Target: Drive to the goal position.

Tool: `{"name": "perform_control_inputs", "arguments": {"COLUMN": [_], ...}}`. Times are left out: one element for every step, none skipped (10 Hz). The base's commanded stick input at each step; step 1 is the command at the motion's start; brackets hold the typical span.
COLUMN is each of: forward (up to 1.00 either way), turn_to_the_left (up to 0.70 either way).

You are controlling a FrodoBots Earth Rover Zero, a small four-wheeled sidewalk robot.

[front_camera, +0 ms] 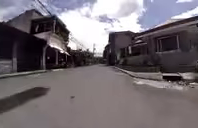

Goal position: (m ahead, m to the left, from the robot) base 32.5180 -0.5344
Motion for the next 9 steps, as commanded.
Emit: {"name": "perform_control_inputs", "arguments": {"forward": [1.0, 1.0, 1.0, 1.0, 1.0, 1.0, 1.0, 1.0, 1.0], "turn_to_the_left": [0.0, 0.0, 0.0, 0.0, 0.0, 0.0, 0.0, 0.0, 0.0]}}
